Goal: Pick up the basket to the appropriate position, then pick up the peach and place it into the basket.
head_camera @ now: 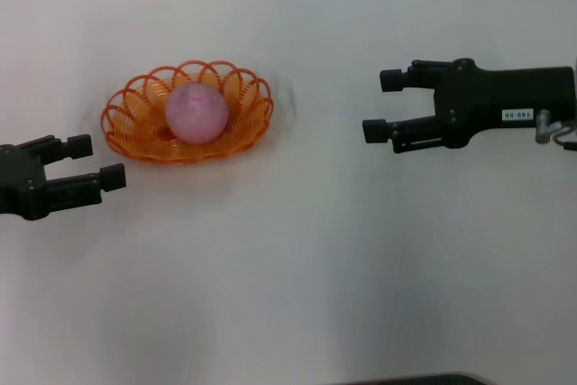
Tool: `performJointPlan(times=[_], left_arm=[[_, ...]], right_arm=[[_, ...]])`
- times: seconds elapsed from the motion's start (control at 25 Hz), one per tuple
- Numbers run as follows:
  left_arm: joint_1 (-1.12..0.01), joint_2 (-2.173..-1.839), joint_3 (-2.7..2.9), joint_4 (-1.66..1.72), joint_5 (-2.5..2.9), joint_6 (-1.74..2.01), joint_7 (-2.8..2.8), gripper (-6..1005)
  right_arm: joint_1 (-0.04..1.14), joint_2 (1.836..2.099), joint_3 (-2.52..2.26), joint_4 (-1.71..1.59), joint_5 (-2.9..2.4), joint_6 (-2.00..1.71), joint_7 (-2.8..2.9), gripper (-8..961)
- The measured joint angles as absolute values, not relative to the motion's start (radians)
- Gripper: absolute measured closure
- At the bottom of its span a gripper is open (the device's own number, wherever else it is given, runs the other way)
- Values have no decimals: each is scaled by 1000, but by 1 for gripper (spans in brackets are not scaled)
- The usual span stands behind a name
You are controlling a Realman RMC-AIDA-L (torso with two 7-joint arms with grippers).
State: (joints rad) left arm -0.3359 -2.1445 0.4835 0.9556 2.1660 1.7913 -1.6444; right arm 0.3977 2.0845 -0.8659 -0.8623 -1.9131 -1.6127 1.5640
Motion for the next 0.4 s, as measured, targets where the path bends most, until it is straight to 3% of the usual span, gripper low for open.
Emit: performJointPlan(times=[0.4], left_arm=[[-334, -2144, 484, 956, 2166, 1788, -1644, 111]], right_arm=[[406, 2085, -828, -821, -1915, -1614, 1508, -3]])
